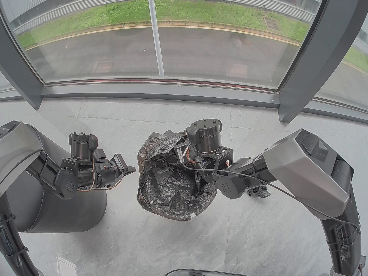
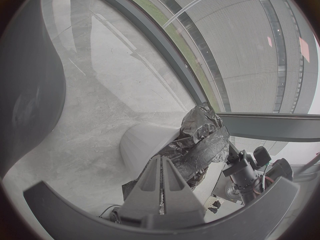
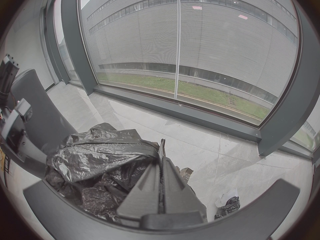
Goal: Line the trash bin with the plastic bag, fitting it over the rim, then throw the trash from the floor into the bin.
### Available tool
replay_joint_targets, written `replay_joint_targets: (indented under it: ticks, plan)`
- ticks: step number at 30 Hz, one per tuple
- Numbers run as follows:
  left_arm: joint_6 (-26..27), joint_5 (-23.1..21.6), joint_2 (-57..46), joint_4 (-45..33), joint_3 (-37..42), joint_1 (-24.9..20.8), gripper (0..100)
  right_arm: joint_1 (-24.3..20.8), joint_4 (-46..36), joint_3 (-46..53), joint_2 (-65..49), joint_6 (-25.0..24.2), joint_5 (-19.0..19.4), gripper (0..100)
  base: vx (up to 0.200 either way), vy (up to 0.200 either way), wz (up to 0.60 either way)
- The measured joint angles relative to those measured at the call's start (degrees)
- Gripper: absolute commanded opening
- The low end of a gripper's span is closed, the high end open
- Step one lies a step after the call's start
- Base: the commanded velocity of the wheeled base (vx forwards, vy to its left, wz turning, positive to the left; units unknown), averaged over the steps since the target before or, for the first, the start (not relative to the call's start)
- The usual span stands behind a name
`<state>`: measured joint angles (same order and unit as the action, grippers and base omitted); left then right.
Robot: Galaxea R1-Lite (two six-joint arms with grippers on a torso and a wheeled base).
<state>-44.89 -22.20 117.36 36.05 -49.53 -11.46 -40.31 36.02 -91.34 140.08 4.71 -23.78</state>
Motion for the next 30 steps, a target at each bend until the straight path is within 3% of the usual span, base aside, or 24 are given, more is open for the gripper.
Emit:
replay_joint_targets:
  ticks: [14, 22, 30]
  plan:
    - [-0.24, -0.54, -7.88, 0.05, 4.44, -0.57, 0, 1.68, -0.22, -6.81, 5.84, 0.02, 0.28, 0, 0.000, 0.000, 0.00]
    - [0.50, -0.21, -13.20, 0.07, 7.52, -4.17, 0, 1.97, -0.67, -8.81, 7.30, 0.02, 0.39, 0, 0.000, 0.000, 0.00]
    - [5.85, 7.40, -13.40, 5.06, 9.37, -9.29, 0, 2.06, -0.78, -9.23, 7.57, 0.02, 0.37, 0, 0.000, 0.000, 0.00]
